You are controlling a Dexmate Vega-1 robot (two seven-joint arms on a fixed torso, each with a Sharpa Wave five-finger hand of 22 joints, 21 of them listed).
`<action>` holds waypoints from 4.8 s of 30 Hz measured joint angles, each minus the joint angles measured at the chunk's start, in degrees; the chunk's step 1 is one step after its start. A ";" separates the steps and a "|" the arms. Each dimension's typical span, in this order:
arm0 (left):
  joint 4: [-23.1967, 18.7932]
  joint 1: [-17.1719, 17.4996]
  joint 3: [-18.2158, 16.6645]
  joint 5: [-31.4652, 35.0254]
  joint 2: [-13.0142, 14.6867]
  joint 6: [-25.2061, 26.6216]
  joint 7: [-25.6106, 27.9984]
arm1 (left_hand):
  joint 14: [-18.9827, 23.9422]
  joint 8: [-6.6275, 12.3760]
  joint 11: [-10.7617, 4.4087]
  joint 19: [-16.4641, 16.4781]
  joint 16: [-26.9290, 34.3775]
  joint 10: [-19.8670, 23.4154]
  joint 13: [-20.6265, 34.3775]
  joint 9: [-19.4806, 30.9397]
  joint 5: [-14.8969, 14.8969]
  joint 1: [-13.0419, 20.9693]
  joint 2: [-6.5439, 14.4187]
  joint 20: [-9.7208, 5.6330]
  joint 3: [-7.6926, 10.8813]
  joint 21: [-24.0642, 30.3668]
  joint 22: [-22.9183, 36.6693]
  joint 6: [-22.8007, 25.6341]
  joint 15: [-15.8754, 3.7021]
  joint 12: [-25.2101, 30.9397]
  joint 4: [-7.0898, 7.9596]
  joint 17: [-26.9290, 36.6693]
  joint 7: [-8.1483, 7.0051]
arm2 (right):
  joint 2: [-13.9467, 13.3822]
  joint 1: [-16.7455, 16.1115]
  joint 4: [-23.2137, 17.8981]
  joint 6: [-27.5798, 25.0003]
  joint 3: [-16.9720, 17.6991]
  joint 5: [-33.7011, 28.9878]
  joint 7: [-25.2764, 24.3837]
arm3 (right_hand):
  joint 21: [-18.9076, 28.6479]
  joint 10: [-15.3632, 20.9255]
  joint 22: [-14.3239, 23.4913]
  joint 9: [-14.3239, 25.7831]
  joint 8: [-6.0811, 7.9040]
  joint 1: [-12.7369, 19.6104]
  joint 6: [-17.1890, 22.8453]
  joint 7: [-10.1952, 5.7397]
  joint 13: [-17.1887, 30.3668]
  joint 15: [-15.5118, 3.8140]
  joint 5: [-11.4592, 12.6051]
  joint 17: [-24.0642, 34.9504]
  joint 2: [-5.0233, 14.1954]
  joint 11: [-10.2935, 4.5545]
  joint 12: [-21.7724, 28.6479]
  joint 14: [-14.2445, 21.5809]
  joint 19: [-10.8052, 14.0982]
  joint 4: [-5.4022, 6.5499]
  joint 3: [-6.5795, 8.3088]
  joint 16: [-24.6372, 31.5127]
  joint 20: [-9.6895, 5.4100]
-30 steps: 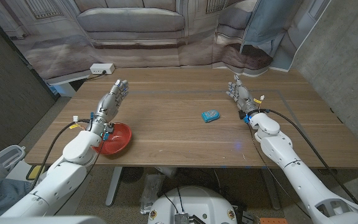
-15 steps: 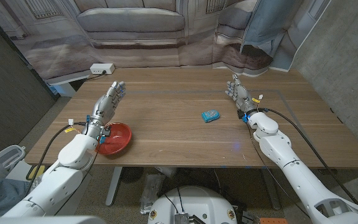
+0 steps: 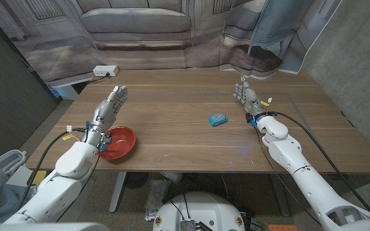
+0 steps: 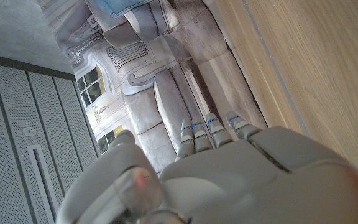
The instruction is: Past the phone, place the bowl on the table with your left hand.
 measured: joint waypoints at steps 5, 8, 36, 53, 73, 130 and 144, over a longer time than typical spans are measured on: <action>-0.71 1.18 -0.88 0.43 -0.31 -0.18 0.16 | 0.00 0.00 -0.31 0.00 0.00 0.31 0.00 0.00 0.00 0.00 0.00 0.00 0.00 0.00 0.00 0.00 0.00 0.00 0.00 0.00 0.00 | -0.15 -0.13 -0.25 -0.01 -0.02 0.00 -0.22 | 0.00 0.00 0.00 0.00 0.00 0.00 0.00 0.00 0.00 0.00 0.00 0.00 0.00 0.00 0.00 0.00 0.00 -0.22 -0.22 0.00 0.00; -1.11 1.73 -1.26 0.77 -0.44 -0.27 0.39 | 0.00 0.00 -0.31 0.06 0.00 0.31 0.00 0.00 0.00 0.00 0.00 -0.06 -0.19 0.00 0.00 0.00 0.00 0.00 -0.19 0.00 0.00 | -0.25 -0.17 -0.33 -0.01 -0.03 0.04 -0.23 | 0.00 0.00 0.00 0.00 0.00 0.23 0.00 0.00 0.00 0.00 0.00 0.00 0.23 0.00 0.00 0.00 0.00 -0.22 -0.22 0.00 0.00; -5.34 7.76 -4.68 6.06 -3.25 -2.10 2.76 | 1.06 0.00 -0.51 0.71 0.00 1.14 -0.01 0.00 0.00 0.23 0.23 0.09 -0.34 0.00 0.00 1.33 -0.37 -0.50 -0.14 0.00 -0.09 | -0.73 1.10 0.48 -0.43 -0.48 -0.19 0.43 | -0.45 -0.01 0.29 0.00 0.00 0.23 0.00 0.00 -0.01 -0.01 0.00 -0.02 0.22 -0.01 0.00 -0.01 0.53 -0.22 -0.22 0.00 -0.11; -5.81 10.06 -5.74 8.60 -5.43 -4.64 2.78 | 1.05 0.00 -0.71 0.93 0.00 1.34 -0.01 0.00 0.00 0.23 0.23 -0.14 -0.65 0.00 0.00 1.53 -0.37 -0.50 -0.31 0.00 0.11 | -0.73 1.18 0.20 -0.76 -0.49 -0.71 0.24 | -0.89 0.01 0.28 0.00 0.00 0.22 0.00 0.00 -0.01 0.21 0.00 -0.02 0.22 0.02 -0.33 0.21 0.52 -0.45 -0.46 0.00 -0.11; -9.47 14.82 -8.49 11.56 -7.36 -4.46 3.97 | 1.34 -0.50 -0.41 1.12 0.00 1.64 -0.01 0.00 0.00 0.53 0.54 -0.33 -0.65 0.00 0.00 2.05 -0.09 -0.52 -0.31 0.00 0.00 | -1.39 0.55 -0.75 -1.48 -0.29 -0.74 -0.19 | -1.27 0.10 0.27 0.00 0.00 -0.15 0.00 0.00 -0.02 0.20 -0.39 -0.03 0.60 0.11 -0.33 0.20 0.73 -0.45 -0.46 0.00 0.10; -17.90 25.58 -13.86 24.41 -16.87 -4.13 7.82 | 2.03 -0.49 -0.31 1.73 -0.45 2.36 -0.02 -0.01 0.00 1.06 0.45 -0.32 -1.20 0.00 0.00 2.66 -0.26 -0.86 -0.39 0.28 0.00 | -2.62 -0.40 -2.49 -2.25 0.00 -0.85 -0.62 | -1.89 0.09 0.26 -0.01 0.00 -0.15 0.00 0.00 -0.03 0.19 -0.39 -0.03 0.60 0.09 -0.33 0.19 0.93 -0.61 -0.62 -0.22 -0.10; -18.75 27.39 -14.95 27.36 -19.21 -4.40 8.96 | 2.21 -0.79 -0.31 2.05 -0.44 2.98 -0.02 0.00 0.00 1.29 0.68 0.00 -1.19 0.00 0.00 3.27 -0.44 -0.99 -0.39 0.13 0.00 | -2.35 -0.10 -2.37 -2.03 -0.33 -0.75 -0.79 | -2.11 0.09 0.25 -0.01 0.00 -0.15 0.00 0.00 -0.03 0.19 -0.39 -0.03 0.60 0.09 -0.33 0.19 0.92 -0.77 -0.78 -0.22 -0.10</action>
